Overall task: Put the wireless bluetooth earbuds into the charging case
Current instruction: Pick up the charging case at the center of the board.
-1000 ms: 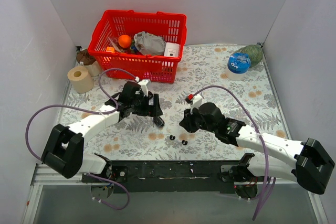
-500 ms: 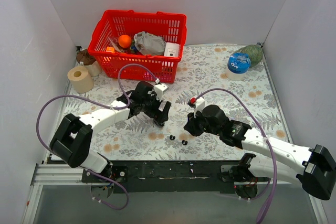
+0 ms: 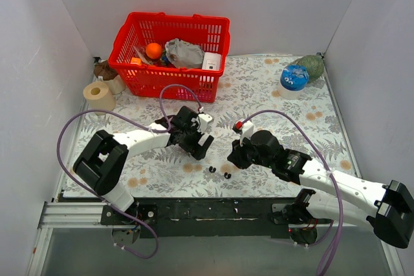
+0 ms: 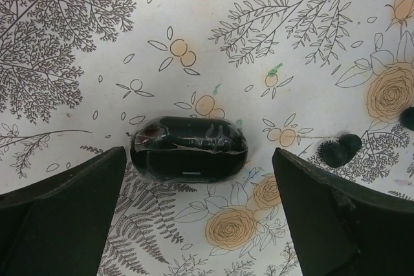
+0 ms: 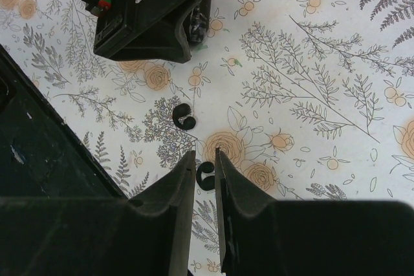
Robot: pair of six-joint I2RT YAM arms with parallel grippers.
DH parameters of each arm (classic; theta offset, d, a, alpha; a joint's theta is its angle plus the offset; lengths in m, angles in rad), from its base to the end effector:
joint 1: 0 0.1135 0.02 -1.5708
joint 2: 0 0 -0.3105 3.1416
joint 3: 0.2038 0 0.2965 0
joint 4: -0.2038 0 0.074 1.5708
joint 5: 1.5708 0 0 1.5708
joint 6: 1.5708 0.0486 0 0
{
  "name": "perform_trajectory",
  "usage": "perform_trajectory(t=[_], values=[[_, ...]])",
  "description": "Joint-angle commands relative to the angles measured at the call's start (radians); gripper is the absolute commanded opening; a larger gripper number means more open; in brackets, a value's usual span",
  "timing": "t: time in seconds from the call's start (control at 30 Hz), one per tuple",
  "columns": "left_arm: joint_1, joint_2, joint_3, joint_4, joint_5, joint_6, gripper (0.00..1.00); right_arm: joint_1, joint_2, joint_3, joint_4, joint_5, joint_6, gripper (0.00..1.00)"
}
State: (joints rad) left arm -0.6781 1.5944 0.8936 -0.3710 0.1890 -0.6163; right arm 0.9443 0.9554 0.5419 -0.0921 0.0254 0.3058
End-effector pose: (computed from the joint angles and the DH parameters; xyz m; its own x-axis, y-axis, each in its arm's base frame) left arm 0.2639 -0.2243 0.1757 -0.9546 0.0400 -0.2951 0.1647 0.8965 -0.4112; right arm 0.1405 0.1921 0.2459 -0.5107 -0.1923 -0.8380 -0.6743 0.6942 0.2517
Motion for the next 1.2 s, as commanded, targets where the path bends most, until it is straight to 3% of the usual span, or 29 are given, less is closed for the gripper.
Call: perform_trajectory(t=[0.0, 0.17, 0.6, 1.17], values=[[-0.021, -0.013, -0.004, 0.0, -0.04, -0.01, 0.98, 0.001, -0.006, -0.008, 0.019, -0.002, -0.01, 0.26], [-0.035, -0.004, -0.013, 0.02, -0.077, -0.005, 0.98, 0.002, -0.018, -0.022, 0.02, 0.008, -0.002, 0.26], [-0.075, 0.036, -0.036, 0.023, -0.226, 0.01, 0.86, 0.004, -0.04, -0.043, 0.015, 0.028, -0.002, 0.26], [-0.075, 0.01, -0.028, 0.007, -0.195, -0.005, 0.41, 0.002, -0.084, -0.027, -0.009, 0.039, 0.015, 0.26]])
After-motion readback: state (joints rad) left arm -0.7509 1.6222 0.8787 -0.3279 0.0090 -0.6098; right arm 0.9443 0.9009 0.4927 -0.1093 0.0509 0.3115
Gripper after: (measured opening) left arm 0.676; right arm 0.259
